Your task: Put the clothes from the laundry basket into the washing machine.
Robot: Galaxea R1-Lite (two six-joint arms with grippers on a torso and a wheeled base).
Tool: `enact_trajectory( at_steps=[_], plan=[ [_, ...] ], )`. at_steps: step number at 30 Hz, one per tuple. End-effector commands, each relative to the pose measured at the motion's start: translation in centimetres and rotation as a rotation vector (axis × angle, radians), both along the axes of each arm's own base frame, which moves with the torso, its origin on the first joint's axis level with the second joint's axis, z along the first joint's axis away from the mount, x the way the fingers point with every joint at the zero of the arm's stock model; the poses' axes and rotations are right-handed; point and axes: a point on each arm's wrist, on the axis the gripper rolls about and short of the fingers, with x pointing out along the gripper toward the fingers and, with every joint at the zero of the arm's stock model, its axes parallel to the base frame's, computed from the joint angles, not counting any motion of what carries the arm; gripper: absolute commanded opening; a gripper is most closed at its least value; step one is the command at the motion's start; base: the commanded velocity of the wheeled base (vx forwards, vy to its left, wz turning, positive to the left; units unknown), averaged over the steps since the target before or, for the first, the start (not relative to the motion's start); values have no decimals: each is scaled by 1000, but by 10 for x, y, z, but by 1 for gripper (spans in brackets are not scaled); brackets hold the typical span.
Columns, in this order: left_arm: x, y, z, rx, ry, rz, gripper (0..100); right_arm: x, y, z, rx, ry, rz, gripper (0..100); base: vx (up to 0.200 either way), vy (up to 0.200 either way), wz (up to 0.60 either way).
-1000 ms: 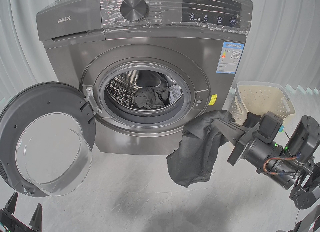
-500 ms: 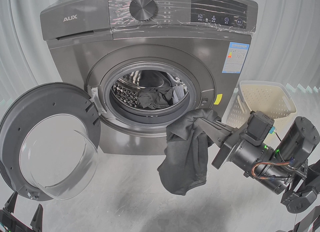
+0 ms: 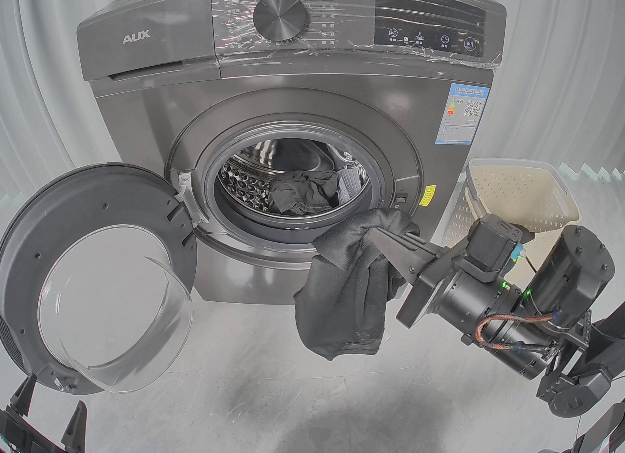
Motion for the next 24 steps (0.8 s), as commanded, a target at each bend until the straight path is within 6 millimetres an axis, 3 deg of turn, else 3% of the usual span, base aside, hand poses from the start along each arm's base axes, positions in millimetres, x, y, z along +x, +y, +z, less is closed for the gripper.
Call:
enact_trajectory(
  at_steps=[1, 4, 5, 6, 7, 9, 11, 13, 14, 15, 16, 17, 24],
  plan=[
    [0, 0, -5, 3, -1, -7, 100, 2, 4, -2, -4, 4, 6, 0, 0, 0, 0],
    [0, 0, -5, 4, -3, -8, 100, 2, 5, -1, 1, 0, 4, 0, 0, 0, 0],
    [-5, 0, 15, -25, -104, -22, 100, 4, 7, 2, 12, -9, 6, 0, 0, 0, 0],
    [-16, -1, 51, -44, -239, -68, 100, 5, 8, 4, 18, -13, 6, 0, 0, 0, 0],
    [-19, -3, 74, -47, -270, -110, 100, 6, 9, 5, 23, -18, 7, 0, 0, 0, 0],
    [-14, -4, 91, -33, -239, -197, 100, 8, 12, 10, 38, -31, 9, 0, 0, 0, 0],
    [-9, -5, 96, -31, -203, -259, 100, 9, 15, 12, 47, -39, 12, 0, 0, 0, 0],
    [17, -8, 99, -32, -63, -362, 100, 12, 19, 18, 68, -53, 23, 0, 0, 0, 0],
    [17, -8, 99, -32, -63, -362, 100, 12, 19, 18, 68, -53, 23, 0, 0, 0, 0],
    [35, -9, 100, -30, 18, -427, 100, 12, 20, 20, 80, -53, 31, 0, 0, 0, 0],
    [35, -9, 100, -30, 18, -427, 100, 12, 20, 20, 80, -53, 31, 0, 0, 0, 0],
    [51, -10, 102, -33, 70, -471, 100, 13, 21, 22, 89, -53, 39, 0, 0, 0, 0],
    [100, -23, 102, -35, 183, -656, 100, 18, 25, 33, 115, -79, 42, 0, 0, 0, 0]
  ],
)
